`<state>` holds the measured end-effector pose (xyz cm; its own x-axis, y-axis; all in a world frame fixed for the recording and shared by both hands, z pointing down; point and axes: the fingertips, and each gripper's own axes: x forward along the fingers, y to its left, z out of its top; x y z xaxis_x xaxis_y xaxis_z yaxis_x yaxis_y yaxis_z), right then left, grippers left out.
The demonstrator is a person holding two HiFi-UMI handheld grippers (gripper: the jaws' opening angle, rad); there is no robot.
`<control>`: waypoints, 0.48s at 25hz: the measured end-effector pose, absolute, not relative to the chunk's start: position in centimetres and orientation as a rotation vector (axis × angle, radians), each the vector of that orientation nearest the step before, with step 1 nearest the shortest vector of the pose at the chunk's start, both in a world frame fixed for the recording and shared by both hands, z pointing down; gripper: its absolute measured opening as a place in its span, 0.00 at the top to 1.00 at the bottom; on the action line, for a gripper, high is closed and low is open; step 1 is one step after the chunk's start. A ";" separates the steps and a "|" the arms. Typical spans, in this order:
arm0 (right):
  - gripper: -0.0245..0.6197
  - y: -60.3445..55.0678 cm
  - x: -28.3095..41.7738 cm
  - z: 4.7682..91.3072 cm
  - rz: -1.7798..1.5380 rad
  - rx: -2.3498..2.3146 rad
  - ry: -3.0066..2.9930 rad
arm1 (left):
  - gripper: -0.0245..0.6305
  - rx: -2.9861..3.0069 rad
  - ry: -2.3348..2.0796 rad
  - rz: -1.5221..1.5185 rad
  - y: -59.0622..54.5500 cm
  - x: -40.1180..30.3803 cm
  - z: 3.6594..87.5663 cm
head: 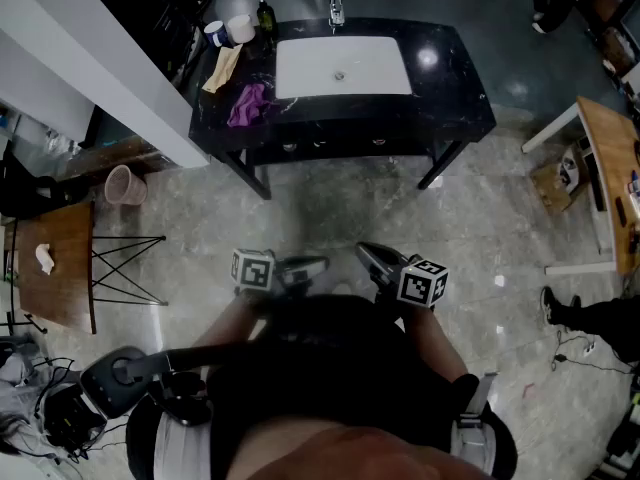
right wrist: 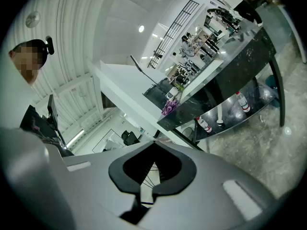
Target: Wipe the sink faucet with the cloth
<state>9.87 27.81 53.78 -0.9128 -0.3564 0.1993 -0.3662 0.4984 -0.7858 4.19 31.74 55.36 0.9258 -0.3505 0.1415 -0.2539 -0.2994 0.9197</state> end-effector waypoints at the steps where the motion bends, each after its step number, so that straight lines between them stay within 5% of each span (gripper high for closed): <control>1: 0.95 27.9 9.8 53.7 1.424 0.653 -2.711 | 0.96 1.898 -0.444 -0.103 31.8 4.1 55.4; 12: 0.95 27.9 9.7 53.8 1.413 0.652 -2.713 | 0.96 1.899 -0.448 -0.101 31.7 4.0 55.6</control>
